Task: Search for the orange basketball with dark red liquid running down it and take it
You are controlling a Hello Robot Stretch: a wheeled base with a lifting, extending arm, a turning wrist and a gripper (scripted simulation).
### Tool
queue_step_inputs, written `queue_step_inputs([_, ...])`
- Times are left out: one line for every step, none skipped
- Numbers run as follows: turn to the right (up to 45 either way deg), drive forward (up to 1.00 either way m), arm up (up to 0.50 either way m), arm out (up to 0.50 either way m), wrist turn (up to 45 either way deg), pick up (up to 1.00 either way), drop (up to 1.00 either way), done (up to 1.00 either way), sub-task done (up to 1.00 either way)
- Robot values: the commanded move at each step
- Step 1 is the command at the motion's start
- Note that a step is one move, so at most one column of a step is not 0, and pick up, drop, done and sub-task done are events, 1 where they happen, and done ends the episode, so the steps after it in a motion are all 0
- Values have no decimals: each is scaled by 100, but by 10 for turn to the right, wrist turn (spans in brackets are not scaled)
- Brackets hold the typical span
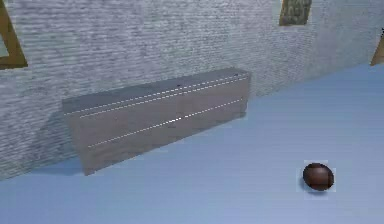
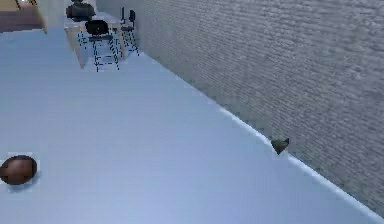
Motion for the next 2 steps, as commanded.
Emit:
queue_step_inputs([450, 0, 0, 0, 0, 0, 0, 0, 0])
queue_step_inputs([390, 0, 0, 0, 0, 0, 0, 0, 0])
